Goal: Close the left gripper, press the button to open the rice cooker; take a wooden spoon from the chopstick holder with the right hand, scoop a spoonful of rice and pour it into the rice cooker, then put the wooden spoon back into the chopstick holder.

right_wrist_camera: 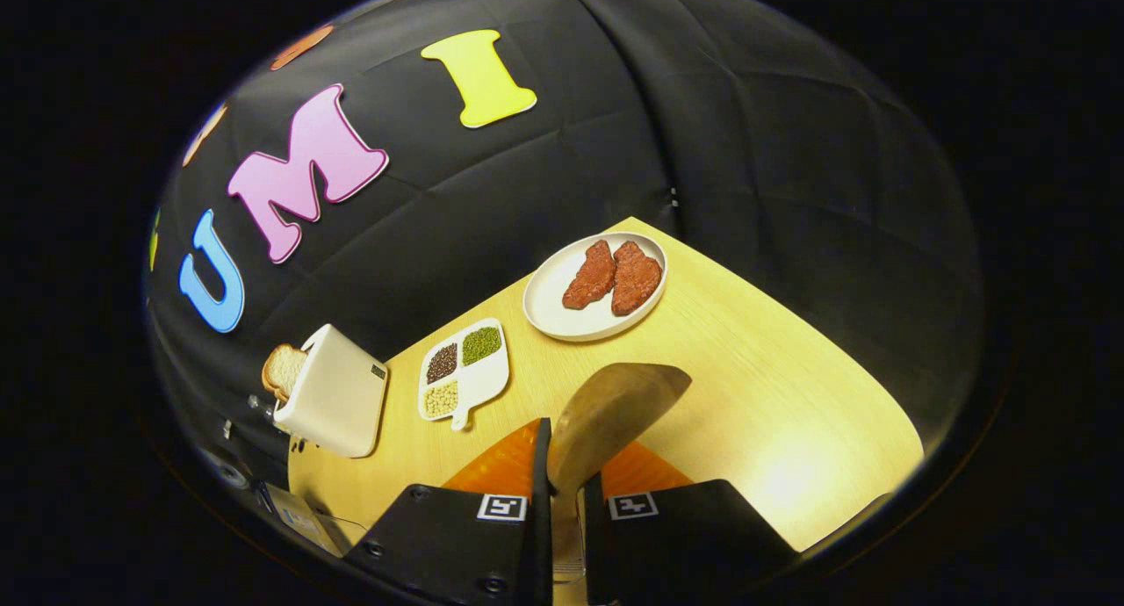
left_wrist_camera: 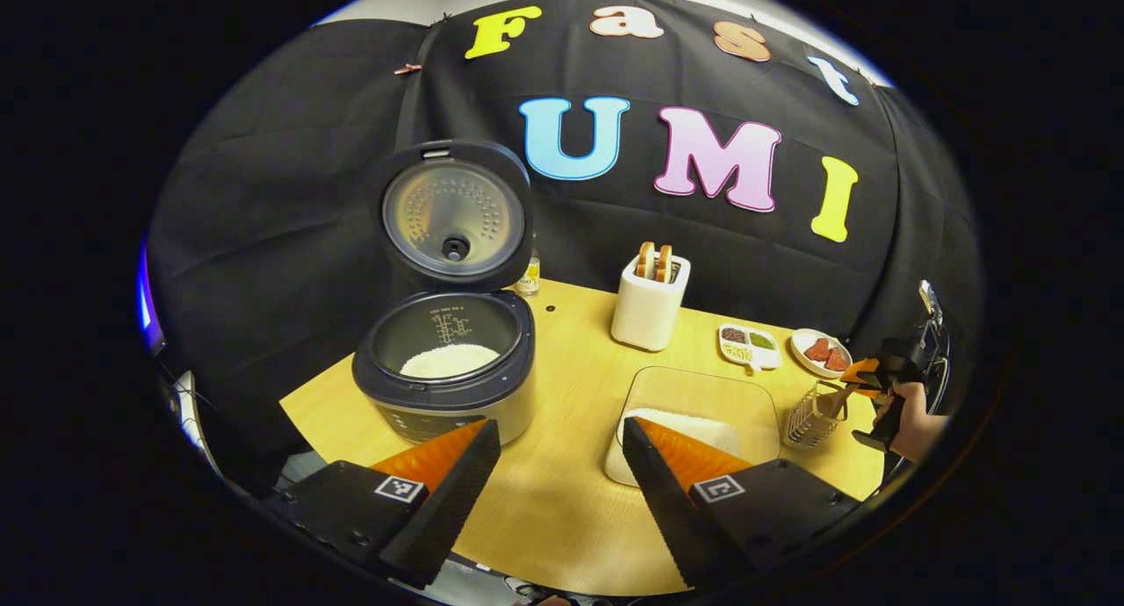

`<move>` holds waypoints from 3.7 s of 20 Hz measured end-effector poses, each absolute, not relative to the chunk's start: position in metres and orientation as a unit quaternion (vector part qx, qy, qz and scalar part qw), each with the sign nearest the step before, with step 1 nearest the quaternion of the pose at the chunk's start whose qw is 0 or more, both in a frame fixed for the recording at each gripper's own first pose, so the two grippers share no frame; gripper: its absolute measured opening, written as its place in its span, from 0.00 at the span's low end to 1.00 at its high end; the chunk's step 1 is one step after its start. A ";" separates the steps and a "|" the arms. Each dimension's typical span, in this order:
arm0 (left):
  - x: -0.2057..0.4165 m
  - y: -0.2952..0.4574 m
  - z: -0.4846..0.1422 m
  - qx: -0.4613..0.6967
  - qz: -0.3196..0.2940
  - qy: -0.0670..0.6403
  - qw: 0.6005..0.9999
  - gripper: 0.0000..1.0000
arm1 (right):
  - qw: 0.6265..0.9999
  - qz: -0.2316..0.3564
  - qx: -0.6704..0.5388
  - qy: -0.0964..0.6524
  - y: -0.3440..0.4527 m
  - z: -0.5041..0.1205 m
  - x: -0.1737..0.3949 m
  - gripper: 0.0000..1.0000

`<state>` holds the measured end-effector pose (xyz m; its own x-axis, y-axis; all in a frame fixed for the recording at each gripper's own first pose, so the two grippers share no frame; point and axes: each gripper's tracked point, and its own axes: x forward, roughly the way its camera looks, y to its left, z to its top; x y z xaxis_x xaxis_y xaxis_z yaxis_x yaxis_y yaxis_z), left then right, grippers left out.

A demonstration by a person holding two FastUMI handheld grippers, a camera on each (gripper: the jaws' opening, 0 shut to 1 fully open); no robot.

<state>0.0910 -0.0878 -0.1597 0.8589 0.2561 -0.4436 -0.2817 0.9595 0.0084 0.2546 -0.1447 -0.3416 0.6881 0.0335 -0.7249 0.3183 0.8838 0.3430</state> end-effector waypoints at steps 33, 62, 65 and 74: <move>0.048 0.040 -0.168 -0.076 0.110 0.192 0.972 0.96 | 0.929 0.083 0.155 0.324 0.066 -0.221 0.187 0.13; 0.047 0.091 -0.205 -0.127 0.108 0.219 0.961 0.95 | 0.889 0.086 0.183 0.410 0.181 -0.319 0.137 0.14; 0.050 0.092 -0.203 -0.137 0.108 0.215 0.961 0.95 | 0.871 0.082 0.228 0.428 0.182 -0.319 0.135 0.14; 0.054 0.081 -0.190 -0.127 0.091 0.208 0.966 0.95 | 0.847 0.041 0.316 0.426 0.132 -0.299 0.142 0.14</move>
